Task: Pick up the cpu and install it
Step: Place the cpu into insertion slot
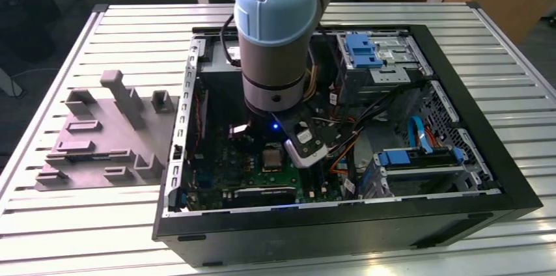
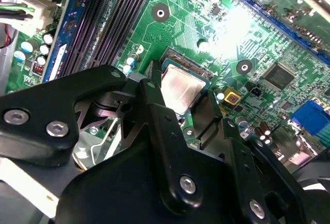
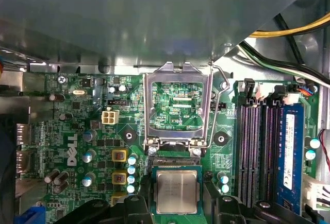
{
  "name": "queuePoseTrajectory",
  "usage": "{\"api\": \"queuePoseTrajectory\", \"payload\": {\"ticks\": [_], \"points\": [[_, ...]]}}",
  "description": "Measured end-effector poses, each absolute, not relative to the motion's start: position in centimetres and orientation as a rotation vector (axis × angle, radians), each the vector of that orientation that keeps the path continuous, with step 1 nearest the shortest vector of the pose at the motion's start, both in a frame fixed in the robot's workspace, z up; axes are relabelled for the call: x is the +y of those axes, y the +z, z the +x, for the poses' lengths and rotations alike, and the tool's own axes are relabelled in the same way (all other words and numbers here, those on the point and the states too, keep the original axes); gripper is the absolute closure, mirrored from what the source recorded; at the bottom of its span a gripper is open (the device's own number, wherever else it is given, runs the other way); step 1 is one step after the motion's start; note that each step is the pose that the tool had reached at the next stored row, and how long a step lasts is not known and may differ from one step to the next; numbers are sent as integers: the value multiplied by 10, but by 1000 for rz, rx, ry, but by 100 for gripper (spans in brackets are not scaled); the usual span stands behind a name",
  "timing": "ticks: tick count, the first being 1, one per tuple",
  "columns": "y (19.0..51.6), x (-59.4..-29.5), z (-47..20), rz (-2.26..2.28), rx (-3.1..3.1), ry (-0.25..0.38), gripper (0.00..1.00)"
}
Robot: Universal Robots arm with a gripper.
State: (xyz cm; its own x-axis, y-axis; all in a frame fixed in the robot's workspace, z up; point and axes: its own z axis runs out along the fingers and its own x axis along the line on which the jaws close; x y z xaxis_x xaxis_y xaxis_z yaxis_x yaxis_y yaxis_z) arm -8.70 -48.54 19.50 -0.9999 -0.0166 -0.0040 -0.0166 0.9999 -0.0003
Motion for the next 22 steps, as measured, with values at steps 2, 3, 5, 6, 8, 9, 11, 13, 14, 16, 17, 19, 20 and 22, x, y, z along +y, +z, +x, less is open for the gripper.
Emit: {"api": "queuePoseTrajectory", "payload": {"ticks": [2,3,5,6,8,9,11,13,14,16,17,19,20,22], "points": [[194,-485,-87,-25,3138,0,53],[193,-485,-87,-24,3138,0,53],[193,-485,-87,-24,3138,0,53],[192,-485,-87,-23,3138,0,53],[191,-485,-88,-22,3138,0,53],[191,-485,-88,-21,3138,0,53],[190,-485,-88,-19,3138,0,53],[189,-485,-88,-18,3138,0,53],[188,-485,-88,-18,3138,-1,53],[188,-486,-88,-18,3138,-1,53],[188,-485,-88,-18,3138,-1,53],[188,-485,-88,-18,3138,-1,53],[188,-485,-88,-18,3138,-1,53],[188,-485,-88,-18,3138,0,53]]}}
